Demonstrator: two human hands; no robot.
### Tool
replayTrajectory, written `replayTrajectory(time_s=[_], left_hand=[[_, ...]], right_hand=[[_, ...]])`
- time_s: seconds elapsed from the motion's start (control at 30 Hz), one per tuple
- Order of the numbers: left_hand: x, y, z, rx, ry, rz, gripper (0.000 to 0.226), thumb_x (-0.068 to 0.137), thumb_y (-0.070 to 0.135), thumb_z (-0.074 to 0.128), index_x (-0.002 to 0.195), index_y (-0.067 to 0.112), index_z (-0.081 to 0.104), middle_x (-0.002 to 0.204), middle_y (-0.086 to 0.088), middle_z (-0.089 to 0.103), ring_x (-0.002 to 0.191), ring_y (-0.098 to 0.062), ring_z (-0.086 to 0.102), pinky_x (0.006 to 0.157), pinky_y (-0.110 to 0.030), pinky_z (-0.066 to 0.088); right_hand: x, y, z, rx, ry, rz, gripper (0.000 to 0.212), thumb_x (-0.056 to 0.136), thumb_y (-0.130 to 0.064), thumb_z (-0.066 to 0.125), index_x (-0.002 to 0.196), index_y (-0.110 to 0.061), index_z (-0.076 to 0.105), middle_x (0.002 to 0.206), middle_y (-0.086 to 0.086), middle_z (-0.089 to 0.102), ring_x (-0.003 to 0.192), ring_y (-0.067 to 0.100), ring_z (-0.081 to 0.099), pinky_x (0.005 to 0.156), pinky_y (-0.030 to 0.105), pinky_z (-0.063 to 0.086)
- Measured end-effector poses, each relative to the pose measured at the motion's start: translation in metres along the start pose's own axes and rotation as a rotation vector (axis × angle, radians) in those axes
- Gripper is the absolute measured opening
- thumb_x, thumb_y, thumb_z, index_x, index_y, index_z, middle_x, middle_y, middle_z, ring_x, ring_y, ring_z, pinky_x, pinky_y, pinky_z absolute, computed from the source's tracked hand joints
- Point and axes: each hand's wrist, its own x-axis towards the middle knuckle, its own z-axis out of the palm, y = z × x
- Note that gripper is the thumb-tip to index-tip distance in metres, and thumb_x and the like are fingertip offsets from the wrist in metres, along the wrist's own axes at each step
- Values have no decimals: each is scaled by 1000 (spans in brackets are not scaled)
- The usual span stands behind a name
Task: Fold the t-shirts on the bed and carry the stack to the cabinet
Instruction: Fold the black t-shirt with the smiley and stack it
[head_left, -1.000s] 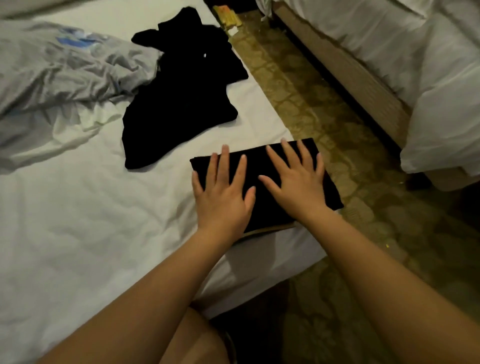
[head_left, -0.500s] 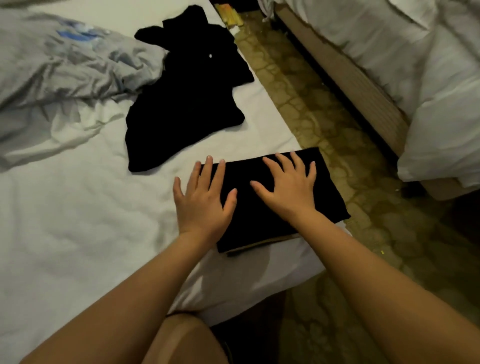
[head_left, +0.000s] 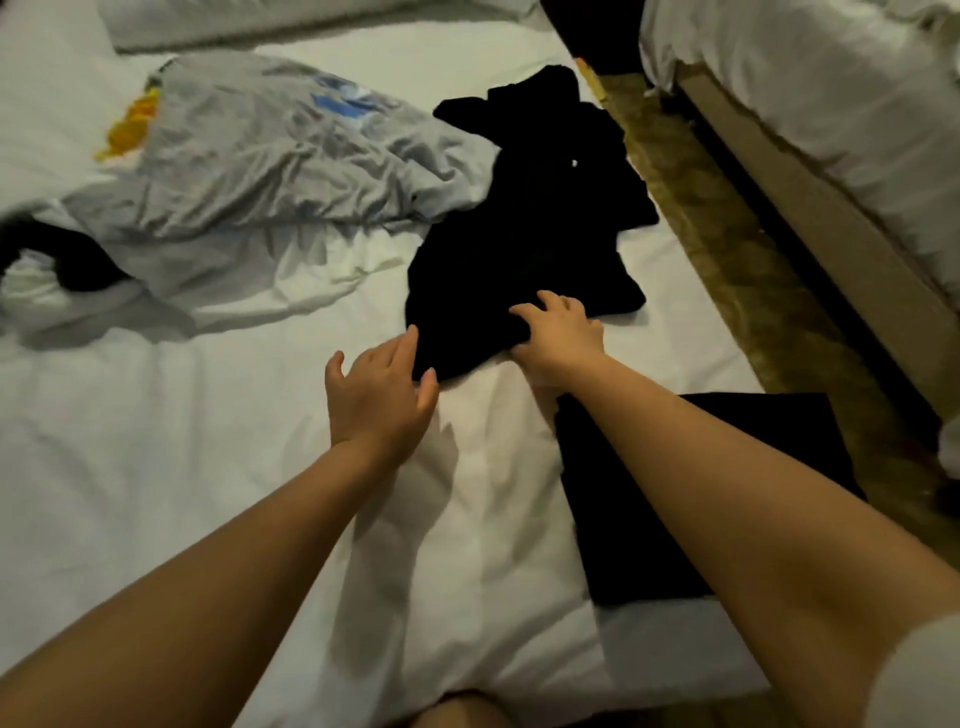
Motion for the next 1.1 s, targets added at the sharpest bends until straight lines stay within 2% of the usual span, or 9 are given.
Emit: replayTrajectory(time_s=[0.13, 0.27, 0.37, 0.53, 0.63, 0.77, 0.87, 1.03, 1.1], left_hand=[[-3, -14, 5, -185, 25, 22, 52, 88, 35, 42, 134, 12, 50, 113, -10, 66, 94, -30, 64, 81, -41, 52], [-11, -12, 2, -304, 34, 42, 61, 87, 45, 41, 139, 12, 41, 124, -11, 59, 105, -27, 59, 84, -35, 48], [-14, -9, -12, -338, 52, 47, 54, 90, 32, 55, 138, 13, 41, 127, -11, 56, 109, -27, 55, 87, -35, 46], [-17, -15, -61, -477, 102, -34, 20, 91, 15, 49, 107, 9, 59, 100, -11, 63, 91, -29, 57, 66, -27, 33], [-25, -19, -104, -631, 182, -119, 21, 86, 19, 42, 96, 8, 55, 89, -14, 65, 83, -33, 58, 66, -39, 39], [-42, -31, -159, -660, 232, -121, 22, 84, 14, 40, 99, 4, 54, 87, -15, 59, 84, -32, 56, 66, -34, 34], [-65, -53, -190, -614, 263, -155, 19, 89, 0, 43, 103, 3, 56, 97, -21, 62, 92, -34, 57, 68, -31, 33], [-111, -91, -235, -582, 278, -205, 31, 82, 22, 39, 103, 9, 57, 99, -15, 63, 92, -30, 57, 71, -33, 37], [-125, -98, -252, -550, 275, -209, 22, 89, 16, 44, 103, 10, 59, 101, -13, 64, 94, -29, 58, 71, -32, 36]], right_hand=[[14, -5, 1, 32, 111, -9, 36, 95, -19, 42, 129, -25, 50, 133, 7, 48, 120, 30, 44, 102, 41, 30], [-4, -40, -6, 282, 37, -152, 31, 97, -22, 43, 126, -16, 55, 125, 10, 58, 110, 30, 54, 80, 32, 39], [-36, -68, -16, 488, 30, -275, 23, 95, -17, 49, 114, -11, 62, 113, 7, 63, 104, 23, 56, 86, 32, 42], [-84, -106, -54, 740, 53, -396, 8, 90, -11, 56, 90, -17, 62, 84, -5, 60, 83, 13, 57, 77, 29, 46], [-112, -123, -74, 663, 88, -463, 4, 85, -16, 64, 87, -15, 61, 80, -5, 59, 78, 10, 55, 72, 24, 42], [-142, -114, -76, 421, 197, -376, 19, 83, -18, 65, 102, -14, 64, 97, 3, 66, 93, 20, 60, 76, 30, 44], [-163, -95, -70, 260, 188, -174, 27, 87, -28, 62, 112, -17, 65, 108, 7, 67, 102, 28, 60, 84, 36, 47], [-206, -106, -103, 538, 275, -198, 13, 86, -15, 66, 93, -4, 68, 79, 4, 62, 75, 16, 56, 69, 25, 38], [-223, -127, -133, 682, 329, -222, 8, 85, -6, 64, 92, -4, 68, 76, 2, 60, 71, 12, 52, 71, 23, 37]])
